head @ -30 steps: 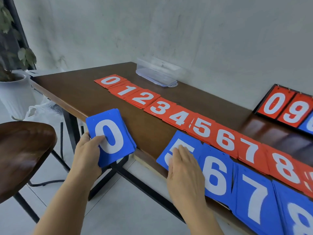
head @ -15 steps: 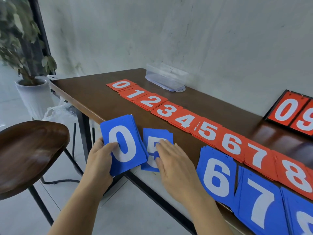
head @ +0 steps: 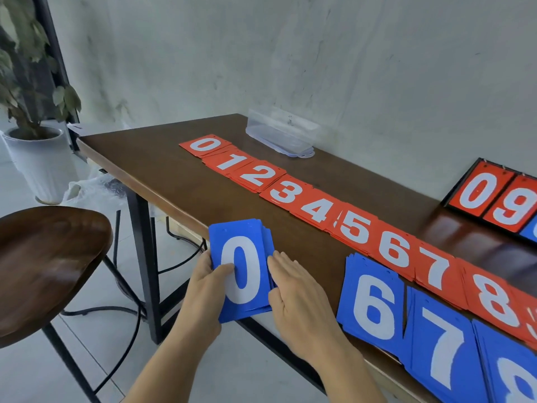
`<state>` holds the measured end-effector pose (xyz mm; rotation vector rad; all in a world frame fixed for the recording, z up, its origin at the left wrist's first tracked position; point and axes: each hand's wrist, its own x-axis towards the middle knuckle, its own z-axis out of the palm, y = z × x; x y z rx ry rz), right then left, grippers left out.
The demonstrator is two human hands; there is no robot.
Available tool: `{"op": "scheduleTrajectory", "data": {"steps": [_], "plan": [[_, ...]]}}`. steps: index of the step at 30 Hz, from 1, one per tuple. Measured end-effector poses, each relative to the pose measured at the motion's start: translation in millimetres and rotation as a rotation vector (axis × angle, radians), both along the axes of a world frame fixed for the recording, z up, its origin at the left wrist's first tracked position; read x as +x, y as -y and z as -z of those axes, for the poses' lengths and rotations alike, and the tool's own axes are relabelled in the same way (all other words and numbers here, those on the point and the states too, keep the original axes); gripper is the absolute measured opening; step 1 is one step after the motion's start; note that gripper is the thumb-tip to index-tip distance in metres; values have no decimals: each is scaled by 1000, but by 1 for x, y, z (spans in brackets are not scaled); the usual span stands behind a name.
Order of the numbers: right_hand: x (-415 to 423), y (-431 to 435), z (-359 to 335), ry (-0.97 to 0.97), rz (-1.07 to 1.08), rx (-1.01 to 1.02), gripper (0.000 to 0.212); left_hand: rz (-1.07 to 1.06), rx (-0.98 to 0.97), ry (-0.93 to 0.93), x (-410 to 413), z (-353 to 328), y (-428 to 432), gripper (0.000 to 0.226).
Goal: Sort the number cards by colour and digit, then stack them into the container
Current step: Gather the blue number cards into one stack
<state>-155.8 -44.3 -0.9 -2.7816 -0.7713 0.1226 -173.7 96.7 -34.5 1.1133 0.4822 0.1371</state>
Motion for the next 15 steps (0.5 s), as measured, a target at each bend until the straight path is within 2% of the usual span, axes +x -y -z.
{"op": "scheduleTrajectory", "data": {"steps": [7, 10, 12, 13, 15], "plan": [[-21, 17, -11, -60, 25, 84, 52, -22, -39, -5, -11, 4, 0, 28], [-32, 56, -17, 5, 219, 44, 51, -21, -37, 9, -17, 2, 1, 27], [-33, 83, -14, 114, 342, -89, 64, -21, -32, 23, -21, 0, 4, 26], [-32, 93, -11, 137, 399, -137, 59, -19, -32, 28, -22, -1, 6, 25], [-31, 101, -2, 113, 471, -147, 29, -13, -25, 27, -24, -3, 12, 23]]}}
